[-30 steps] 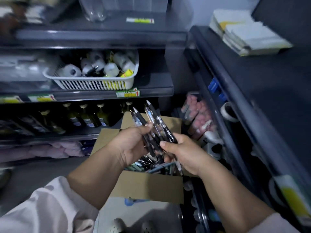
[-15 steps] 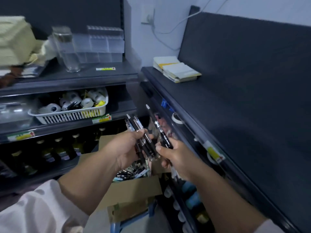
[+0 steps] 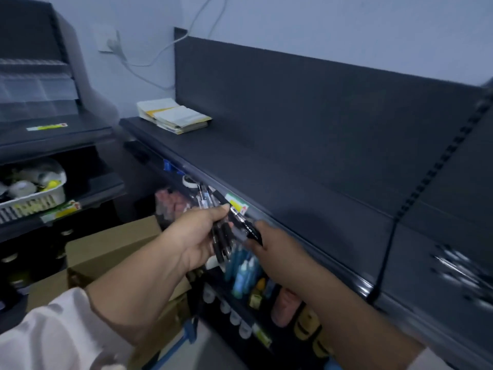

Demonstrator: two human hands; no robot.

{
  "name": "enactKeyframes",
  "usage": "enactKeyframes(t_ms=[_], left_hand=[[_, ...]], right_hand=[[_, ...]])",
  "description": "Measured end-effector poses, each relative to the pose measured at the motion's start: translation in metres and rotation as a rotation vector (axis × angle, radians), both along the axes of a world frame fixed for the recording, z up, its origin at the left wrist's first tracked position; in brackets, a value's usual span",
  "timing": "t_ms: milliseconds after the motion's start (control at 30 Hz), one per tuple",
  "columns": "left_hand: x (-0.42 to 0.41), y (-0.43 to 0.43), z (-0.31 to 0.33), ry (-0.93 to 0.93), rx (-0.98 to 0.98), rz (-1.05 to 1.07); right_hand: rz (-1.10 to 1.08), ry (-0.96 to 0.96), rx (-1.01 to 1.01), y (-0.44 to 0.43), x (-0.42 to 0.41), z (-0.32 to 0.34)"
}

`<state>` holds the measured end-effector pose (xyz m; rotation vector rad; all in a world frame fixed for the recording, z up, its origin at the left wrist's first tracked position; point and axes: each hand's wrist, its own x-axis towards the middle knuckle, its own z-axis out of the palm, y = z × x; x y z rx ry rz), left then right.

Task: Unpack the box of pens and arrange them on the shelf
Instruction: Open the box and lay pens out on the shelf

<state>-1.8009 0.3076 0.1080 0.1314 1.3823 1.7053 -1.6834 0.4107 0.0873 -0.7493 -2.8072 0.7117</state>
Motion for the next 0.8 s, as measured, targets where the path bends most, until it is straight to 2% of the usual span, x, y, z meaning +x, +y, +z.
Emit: enactKeyframes(t_ms=[133, 233, 433, 600, 800], left_hand=[[0.05, 0.033, 0.007, 0.013, -0.007, -0.049], [0.093, 0.07, 0.007, 0.006, -0.011, -0.073], [0.2, 0.154, 0.005, -0.027, 0.003, -0.137], [0.287, 0.216, 0.0, 0.17, -0.016, -0.275], [0.37, 0.265, 0.002, 0.342, -0.01, -0.559]], right_hand=[[-0.037, -0.002, 0.106, 0.019, 0.056, 0.006], [-0.092, 0.041, 0.037, 0.044, 0.107, 0.008], [-0.315, 0.139, -0.243, 0.126, 0.241, 0.002], [-0.497, 0.31, -0.52, 0.184, 0.339, 0.002], [-0.615, 0.646, -0.829, 0.227, 0.409, 0.014]])
